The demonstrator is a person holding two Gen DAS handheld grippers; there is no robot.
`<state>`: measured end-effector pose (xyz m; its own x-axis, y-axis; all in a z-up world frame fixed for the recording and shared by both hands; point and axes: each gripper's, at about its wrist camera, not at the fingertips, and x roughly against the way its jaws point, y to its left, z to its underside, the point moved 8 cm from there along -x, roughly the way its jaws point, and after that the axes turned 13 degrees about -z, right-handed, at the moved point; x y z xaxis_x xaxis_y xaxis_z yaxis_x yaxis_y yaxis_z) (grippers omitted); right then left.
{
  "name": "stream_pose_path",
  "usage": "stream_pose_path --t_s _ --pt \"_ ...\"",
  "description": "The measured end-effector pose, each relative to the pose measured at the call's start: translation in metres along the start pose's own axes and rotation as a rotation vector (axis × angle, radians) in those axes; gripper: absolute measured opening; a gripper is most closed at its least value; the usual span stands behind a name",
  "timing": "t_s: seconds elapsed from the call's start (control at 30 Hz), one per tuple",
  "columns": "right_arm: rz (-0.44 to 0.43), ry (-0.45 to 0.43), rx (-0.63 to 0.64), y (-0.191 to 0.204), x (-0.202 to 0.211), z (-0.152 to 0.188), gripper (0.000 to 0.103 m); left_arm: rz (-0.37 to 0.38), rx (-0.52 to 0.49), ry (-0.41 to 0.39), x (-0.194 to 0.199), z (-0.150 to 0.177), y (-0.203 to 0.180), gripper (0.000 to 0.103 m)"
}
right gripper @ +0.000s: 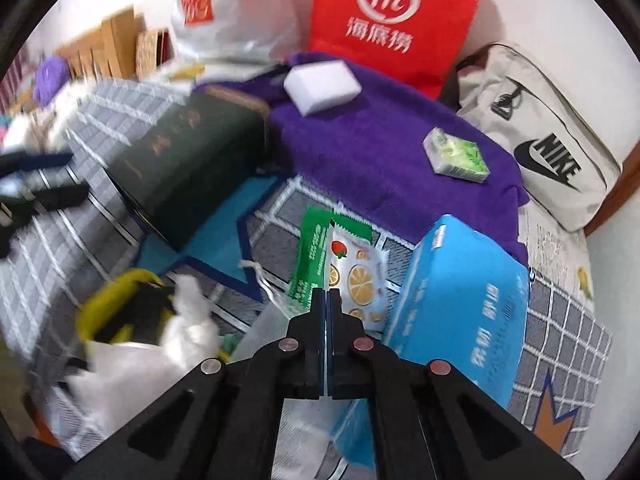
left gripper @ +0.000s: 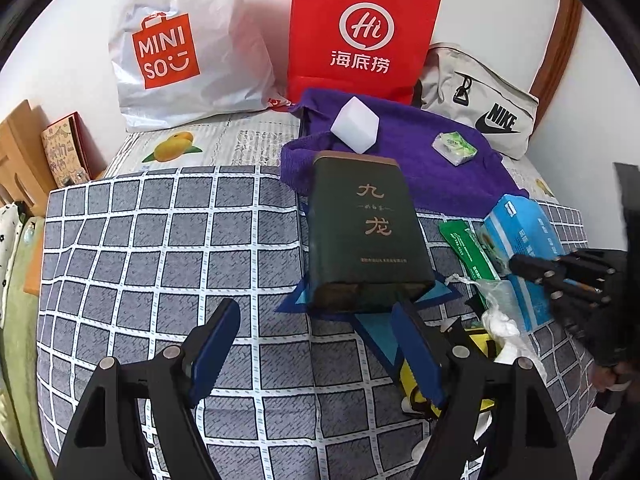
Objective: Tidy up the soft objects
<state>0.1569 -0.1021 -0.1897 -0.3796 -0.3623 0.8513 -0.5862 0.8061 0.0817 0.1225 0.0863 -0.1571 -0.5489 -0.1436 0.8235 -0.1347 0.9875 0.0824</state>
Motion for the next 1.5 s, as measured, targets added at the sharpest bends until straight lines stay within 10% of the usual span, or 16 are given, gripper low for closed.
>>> stream_pose_path --t_s 0.4,0.97,1.03,1.13,1.5 --pt "-0.224 -0.084 -0.180 0.015 0.066 0.028 0.000 -0.001 -0.007 -0.015 0.016 0.008 -0.003 0.077" --pt "-0.178 -0.028 -0.183 0.020 0.051 0.077 0.002 0.002 -0.043 -0.004 0.016 0.012 -0.016 0.077" --pt "-0.148 -0.056 -0.137 0.021 0.054 0.065 0.014 0.003 -0.037 -0.003 0.016 0.012 -0.014 0.077" --pt "-0.082 -0.080 -0.073 0.019 0.046 0.047 0.061 0.004 -0.036 -0.002 0.015 0.012 -0.014 0.077" --pt "0.109 0.058 0.261 0.023 0.003 0.031 0.058 0.006 -0.002 0.019 -0.001 0.006 0.001 0.077"
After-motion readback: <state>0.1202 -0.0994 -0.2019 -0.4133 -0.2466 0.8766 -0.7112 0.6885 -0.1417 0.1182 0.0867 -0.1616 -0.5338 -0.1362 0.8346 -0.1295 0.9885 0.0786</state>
